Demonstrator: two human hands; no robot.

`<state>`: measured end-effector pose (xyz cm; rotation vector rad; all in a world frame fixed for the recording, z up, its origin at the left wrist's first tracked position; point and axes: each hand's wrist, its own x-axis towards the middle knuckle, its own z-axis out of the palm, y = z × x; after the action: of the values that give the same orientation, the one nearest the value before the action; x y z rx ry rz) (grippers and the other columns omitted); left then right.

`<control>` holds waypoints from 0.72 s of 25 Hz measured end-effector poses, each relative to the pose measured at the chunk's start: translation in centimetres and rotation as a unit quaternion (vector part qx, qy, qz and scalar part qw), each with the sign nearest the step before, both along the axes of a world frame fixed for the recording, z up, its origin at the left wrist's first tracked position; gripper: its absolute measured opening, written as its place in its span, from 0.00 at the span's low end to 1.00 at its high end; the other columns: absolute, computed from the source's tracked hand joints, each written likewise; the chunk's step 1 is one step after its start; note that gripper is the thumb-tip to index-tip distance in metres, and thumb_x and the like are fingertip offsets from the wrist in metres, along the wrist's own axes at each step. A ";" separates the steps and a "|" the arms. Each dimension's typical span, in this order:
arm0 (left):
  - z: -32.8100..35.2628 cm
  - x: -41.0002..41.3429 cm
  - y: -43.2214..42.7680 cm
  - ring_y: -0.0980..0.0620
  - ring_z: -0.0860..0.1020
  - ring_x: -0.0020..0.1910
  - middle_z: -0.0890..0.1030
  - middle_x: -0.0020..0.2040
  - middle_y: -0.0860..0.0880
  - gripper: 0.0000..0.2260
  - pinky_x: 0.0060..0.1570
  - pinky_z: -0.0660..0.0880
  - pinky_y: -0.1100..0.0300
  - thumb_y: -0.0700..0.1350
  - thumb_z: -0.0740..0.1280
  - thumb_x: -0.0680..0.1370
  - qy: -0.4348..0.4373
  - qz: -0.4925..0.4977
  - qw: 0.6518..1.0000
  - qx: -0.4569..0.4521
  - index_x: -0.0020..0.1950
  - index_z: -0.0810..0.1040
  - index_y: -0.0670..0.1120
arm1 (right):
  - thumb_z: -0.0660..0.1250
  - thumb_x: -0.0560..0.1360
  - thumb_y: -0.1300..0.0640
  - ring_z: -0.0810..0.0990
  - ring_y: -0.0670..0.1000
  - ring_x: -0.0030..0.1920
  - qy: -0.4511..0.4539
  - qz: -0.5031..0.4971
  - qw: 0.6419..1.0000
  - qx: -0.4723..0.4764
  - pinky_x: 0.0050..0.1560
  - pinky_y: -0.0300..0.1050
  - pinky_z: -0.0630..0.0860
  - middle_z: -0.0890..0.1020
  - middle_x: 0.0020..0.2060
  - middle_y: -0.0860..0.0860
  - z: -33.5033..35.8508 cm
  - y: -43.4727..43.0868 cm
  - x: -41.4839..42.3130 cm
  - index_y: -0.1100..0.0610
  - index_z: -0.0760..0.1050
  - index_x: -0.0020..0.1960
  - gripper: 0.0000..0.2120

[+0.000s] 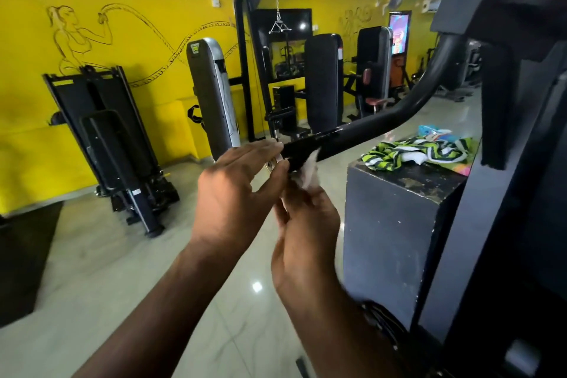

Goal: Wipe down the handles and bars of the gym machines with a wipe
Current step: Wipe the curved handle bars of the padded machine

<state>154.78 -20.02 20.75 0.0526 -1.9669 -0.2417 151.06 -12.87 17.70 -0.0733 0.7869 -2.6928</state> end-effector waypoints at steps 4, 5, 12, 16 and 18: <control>0.1 0.3 -0.1 0.55 0.81 0.56 0.84 0.55 0.49 0.11 0.57 0.75 0.64 0.45 0.71 0.75 -0.019 -0.001 1.000 -0.007 0.56 0.84 0.43 | 0.57 0.78 0.69 0.82 0.55 0.54 -0.029 0.136 0.973 -0.183 0.58 0.45 0.77 0.83 0.51 0.58 0.9 -0.8 -0.8 0.63 0.77 0.61 0.15; 0.2 0.3 -0.2 0.54 0.81 0.56 0.84 0.55 0.49 0.12 0.56 0.76 0.64 0.45 0.71 0.75 -0.022 -0.005 1.000 -0.011 0.56 0.84 0.43 | 0.57 0.78 0.70 0.83 0.55 0.53 -0.034 0.143 0.969 -0.197 0.57 0.44 0.78 0.83 0.50 0.58 1.1 -0.9 -1.5 0.64 0.77 0.61 0.15; 0.2 0.5 -0.9 0.55 0.81 0.56 0.83 0.57 0.50 0.13 0.52 0.76 0.66 0.47 0.70 0.76 -0.036 -0.024 0.998 -0.036 0.59 0.83 0.45 | 0.60 0.76 0.69 0.84 0.53 0.49 -0.045 0.147 0.962 -0.226 0.48 0.40 0.82 0.83 0.50 0.60 0.7 -0.8 -2.8 0.66 0.76 0.60 0.15; 0.2 0.5 -1.2 0.55 0.81 0.57 0.83 0.57 0.49 0.13 0.47 0.76 0.67 0.48 0.69 0.76 -0.043 -0.029 0.998 -0.045 0.58 0.83 0.45 | 0.63 0.78 0.69 0.85 0.51 0.47 -0.030 0.026 0.976 -0.216 0.42 0.38 0.82 0.84 0.49 0.57 -0.2 -0.8 -3.5 0.65 0.75 0.62 0.14; 0.4 0.5 -1.3 0.54 0.81 0.56 0.83 0.56 0.49 0.13 0.46 0.76 0.67 0.48 0.69 0.76 -0.043 -0.033 0.998 -0.045 0.58 0.83 0.45 | 0.67 0.76 0.68 0.85 0.52 0.49 0.016 -0.064 0.986 -0.155 0.46 0.39 0.81 0.85 0.46 0.56 -0.5 -0.9 -3.1 0.64 0.78 0.56 0.09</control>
<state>155.32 -21.30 21.10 -0.0605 -2.0641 -0.1969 148.00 -13.80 17.18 -0.1444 0.3857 -2.9223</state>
